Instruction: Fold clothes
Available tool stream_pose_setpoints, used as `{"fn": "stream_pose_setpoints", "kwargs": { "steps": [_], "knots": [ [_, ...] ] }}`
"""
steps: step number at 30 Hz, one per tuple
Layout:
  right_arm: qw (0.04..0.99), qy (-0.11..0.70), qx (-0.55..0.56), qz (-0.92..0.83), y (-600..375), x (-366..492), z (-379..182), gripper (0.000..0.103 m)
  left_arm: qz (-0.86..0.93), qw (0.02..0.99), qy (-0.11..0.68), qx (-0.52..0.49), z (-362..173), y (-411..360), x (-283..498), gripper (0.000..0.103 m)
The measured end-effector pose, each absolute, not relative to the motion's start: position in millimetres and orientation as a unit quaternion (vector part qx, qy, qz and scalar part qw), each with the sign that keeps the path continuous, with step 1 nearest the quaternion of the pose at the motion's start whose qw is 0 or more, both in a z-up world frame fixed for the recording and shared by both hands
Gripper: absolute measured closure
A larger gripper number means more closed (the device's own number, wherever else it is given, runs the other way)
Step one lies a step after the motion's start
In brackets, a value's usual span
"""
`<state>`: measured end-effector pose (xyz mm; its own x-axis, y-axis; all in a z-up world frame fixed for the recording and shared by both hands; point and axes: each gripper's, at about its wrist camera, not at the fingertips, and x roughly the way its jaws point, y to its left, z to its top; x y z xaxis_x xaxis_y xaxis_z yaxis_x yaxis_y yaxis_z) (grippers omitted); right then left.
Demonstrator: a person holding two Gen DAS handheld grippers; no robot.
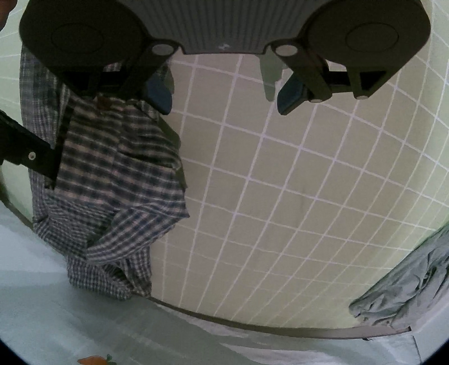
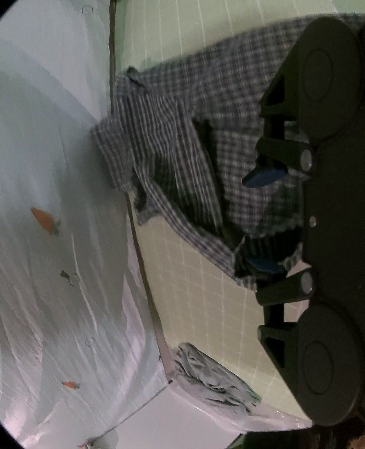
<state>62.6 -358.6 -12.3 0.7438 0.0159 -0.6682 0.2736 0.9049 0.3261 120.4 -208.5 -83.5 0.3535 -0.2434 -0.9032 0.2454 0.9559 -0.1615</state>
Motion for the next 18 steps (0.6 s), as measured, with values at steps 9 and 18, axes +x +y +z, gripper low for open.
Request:
{"fn": "stream_pose_setpoints", "kwargs": {
  "steps": [9, 18],
  "knots": [
    [0.897, 0.371, 0.235, -0.048, -356.4, 77.6, -26.1, 0.101, -0.149, 0.817, 0.557, 0.007, -88.3, -209.1, 131.3, 0.02],
    [0.888, 0.319, 0.313, -0.104, -384.3, -0.9, -14.4, 0.102, -0.17, 0.827, 0.535, 0.018, -67.6, -216.1, 106.3, 0.02]
  ]
}}
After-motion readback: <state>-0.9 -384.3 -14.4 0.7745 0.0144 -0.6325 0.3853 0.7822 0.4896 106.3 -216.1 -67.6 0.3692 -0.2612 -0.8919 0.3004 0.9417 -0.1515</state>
